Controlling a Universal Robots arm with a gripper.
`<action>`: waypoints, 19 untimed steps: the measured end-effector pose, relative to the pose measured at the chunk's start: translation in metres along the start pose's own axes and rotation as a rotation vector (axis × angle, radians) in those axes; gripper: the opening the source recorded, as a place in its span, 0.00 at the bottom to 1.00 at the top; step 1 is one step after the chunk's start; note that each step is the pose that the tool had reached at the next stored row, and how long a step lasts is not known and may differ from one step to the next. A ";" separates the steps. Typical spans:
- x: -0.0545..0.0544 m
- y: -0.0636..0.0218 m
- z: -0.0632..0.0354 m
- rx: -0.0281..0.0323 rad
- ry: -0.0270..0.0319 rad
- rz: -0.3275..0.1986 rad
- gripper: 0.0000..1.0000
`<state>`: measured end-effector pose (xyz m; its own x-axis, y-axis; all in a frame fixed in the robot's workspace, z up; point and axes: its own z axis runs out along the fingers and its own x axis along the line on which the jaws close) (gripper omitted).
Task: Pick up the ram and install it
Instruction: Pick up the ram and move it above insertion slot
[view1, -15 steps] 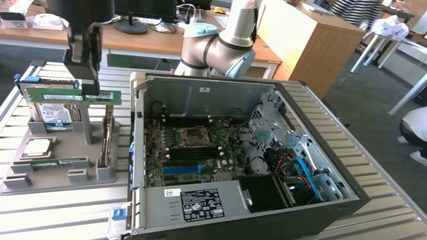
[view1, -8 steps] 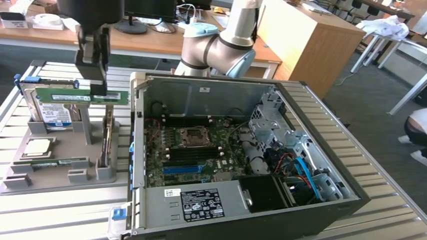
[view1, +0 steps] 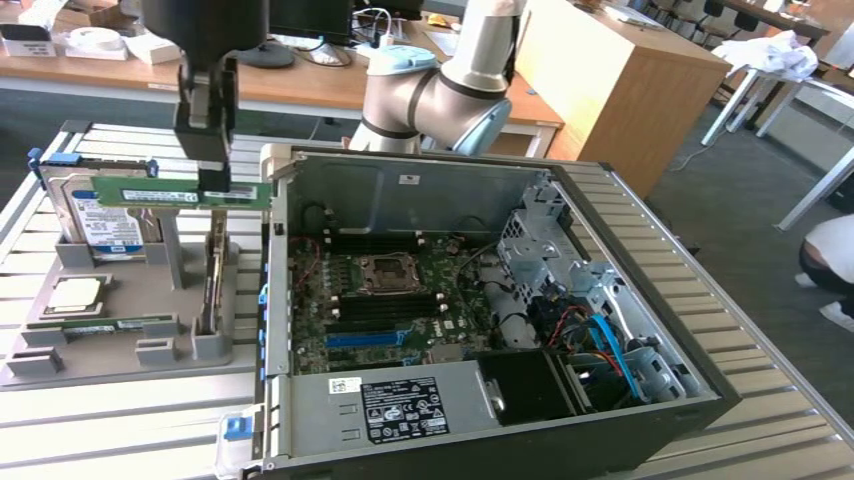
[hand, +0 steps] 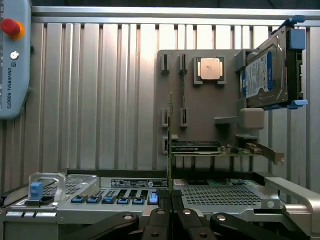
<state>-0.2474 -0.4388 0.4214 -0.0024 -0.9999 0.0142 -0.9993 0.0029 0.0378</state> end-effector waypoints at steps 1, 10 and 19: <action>0.000 -0.0018 -0.0001 -0.0001 0.0000 0.000 0.12; 0.000 -0.0119 -0.0004 0.0000 0.0000 0.000 0.12; 0.000 -0.0150 -0.0005 -0.0002 0.0000 0.000 0.12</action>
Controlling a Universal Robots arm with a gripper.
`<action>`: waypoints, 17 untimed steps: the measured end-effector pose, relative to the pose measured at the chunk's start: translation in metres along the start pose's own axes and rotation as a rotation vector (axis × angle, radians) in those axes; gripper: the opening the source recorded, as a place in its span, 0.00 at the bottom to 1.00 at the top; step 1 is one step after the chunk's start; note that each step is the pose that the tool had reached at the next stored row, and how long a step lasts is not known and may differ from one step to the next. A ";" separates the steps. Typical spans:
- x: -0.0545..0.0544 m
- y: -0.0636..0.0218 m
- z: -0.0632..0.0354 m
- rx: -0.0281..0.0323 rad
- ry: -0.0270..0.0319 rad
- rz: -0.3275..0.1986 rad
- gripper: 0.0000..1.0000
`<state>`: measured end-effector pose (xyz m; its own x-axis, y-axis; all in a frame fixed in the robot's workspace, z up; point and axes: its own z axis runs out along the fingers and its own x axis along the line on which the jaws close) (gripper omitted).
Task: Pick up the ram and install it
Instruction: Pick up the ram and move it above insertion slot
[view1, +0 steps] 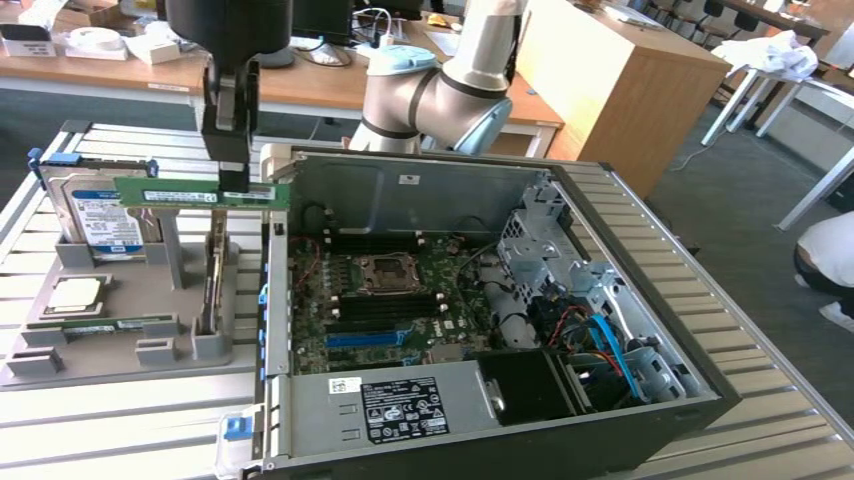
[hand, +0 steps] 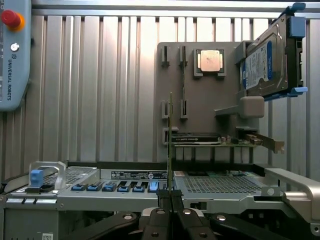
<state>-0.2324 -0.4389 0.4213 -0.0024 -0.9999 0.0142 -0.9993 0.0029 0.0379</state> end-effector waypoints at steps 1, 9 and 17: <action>0.000 -0.0017 -0.0001 -0.0001 0.0000 0.000 0.12; 0.000 -0.0189 -0.0007 -0.0009 0.0001 0.000 0.12; 0.001 -0.0438 -0.0016 -0.0020 0.0000 0.000 0.12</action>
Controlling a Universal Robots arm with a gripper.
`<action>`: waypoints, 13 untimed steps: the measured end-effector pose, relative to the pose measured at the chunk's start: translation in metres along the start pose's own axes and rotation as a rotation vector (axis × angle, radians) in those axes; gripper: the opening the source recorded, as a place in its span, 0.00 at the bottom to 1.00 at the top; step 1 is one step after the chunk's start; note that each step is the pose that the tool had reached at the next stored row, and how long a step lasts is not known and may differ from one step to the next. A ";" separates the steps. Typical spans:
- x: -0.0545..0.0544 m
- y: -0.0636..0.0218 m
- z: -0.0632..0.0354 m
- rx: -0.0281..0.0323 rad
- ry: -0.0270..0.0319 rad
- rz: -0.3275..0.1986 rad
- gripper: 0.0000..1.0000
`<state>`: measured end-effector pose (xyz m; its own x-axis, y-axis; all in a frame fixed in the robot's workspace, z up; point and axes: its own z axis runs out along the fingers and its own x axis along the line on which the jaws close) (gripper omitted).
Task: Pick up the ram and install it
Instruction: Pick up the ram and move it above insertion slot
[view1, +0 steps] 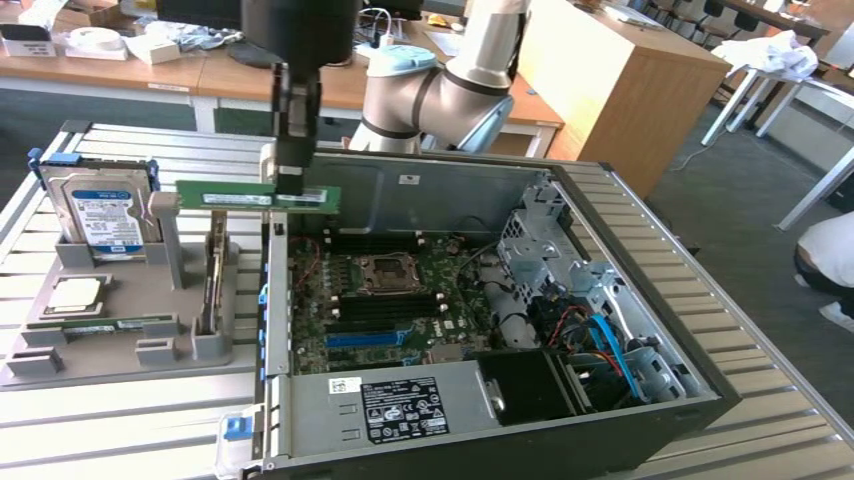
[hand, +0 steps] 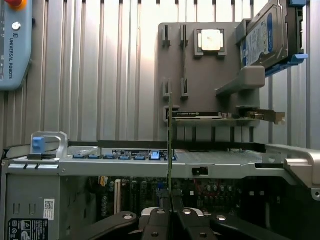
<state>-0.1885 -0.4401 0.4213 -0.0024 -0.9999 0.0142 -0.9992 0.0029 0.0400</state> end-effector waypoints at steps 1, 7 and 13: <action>0.000 -0.0029 -0.0002 -0.0001 0.0001 0.000 0.12; 0.000 -0.0197 -0.0008 -0.0003 0.0001 0.000 0.12; 0.001 -0.0340 -0.0014 -0.0002 0.0001 0.000 0.12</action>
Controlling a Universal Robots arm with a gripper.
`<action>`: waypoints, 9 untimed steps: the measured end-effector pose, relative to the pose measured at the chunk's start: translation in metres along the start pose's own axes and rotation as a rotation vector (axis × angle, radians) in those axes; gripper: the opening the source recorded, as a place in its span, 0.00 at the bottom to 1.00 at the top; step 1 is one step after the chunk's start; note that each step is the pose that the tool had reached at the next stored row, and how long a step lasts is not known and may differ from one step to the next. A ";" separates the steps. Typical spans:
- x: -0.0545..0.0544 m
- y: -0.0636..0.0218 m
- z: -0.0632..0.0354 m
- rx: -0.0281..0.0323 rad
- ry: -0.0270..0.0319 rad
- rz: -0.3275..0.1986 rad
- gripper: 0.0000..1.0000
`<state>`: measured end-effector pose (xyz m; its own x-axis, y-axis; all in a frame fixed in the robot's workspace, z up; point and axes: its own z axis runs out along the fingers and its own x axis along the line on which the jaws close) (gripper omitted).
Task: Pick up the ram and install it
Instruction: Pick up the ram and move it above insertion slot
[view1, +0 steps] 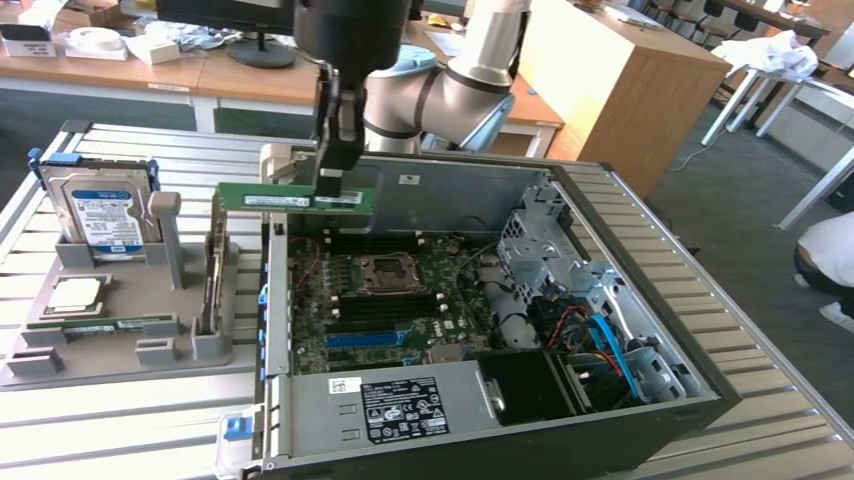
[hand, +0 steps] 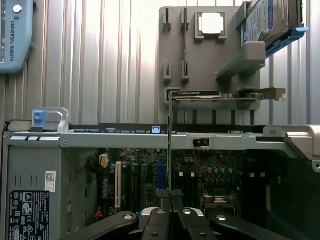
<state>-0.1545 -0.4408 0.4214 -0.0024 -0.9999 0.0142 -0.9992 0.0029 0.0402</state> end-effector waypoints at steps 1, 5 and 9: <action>0.000 -0.0019 -0.0001 0.0000 -0.0001 0.000 0.12; 0.000 -0.0082 -0.0003 0.0000 0.0000 0.000 0.12; 0.000 -0.0133 -0.0006 -0.0001 0.0000 0.000 0.12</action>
<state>-0.1411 -0.4408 0.4214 -0.0024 -0.9999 0.0143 -0.9992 0.0029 0.0403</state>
